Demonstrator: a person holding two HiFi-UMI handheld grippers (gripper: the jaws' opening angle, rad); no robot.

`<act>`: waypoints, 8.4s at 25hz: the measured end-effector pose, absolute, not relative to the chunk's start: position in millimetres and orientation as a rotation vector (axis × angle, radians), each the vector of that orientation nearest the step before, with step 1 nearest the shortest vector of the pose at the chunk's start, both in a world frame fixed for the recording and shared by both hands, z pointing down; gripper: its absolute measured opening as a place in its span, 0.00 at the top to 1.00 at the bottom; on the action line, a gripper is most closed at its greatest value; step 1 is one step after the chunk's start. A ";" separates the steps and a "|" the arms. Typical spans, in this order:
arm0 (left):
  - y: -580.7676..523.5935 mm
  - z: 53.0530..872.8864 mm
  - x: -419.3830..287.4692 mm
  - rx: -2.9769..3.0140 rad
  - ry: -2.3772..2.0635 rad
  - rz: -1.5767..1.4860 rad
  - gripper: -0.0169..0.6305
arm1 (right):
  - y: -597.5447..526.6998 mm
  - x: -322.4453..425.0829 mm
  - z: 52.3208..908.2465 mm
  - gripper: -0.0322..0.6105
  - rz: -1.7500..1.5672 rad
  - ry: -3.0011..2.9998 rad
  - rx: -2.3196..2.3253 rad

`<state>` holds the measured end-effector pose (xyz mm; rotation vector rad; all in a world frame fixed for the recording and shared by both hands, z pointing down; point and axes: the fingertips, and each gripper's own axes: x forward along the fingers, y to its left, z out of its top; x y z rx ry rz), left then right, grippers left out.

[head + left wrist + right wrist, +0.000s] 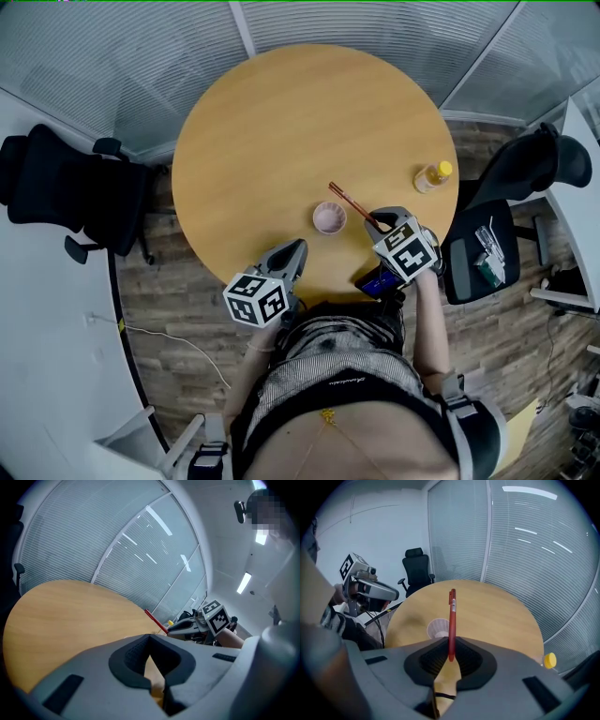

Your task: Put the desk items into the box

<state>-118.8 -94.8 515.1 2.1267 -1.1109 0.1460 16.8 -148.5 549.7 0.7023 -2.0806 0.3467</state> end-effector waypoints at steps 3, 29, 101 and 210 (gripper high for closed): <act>-94.2 518.5 -120.6 2.117 -1.111 0.148 0.97 | -144.6 14.2 563.6 0.87 0.359 -2.060 0.683; -102.4 528.3 -128.7 2.090 -1.116 0.146 0.97 | -128.4 1.6 619.9 0.87 0.290 -1.813 0.498; -97.2 525.6 -116.9 2.103 -1.083 0.134 0.97 | -132.8 -31.2 617.1 0.74 0.246 -1.970 0.506; -84.3 404.3 -69.8 2.397 -1.112 -0.159 0.97 | -94.7 -46.6 409.1 0.92 0.132 -2.843 0.676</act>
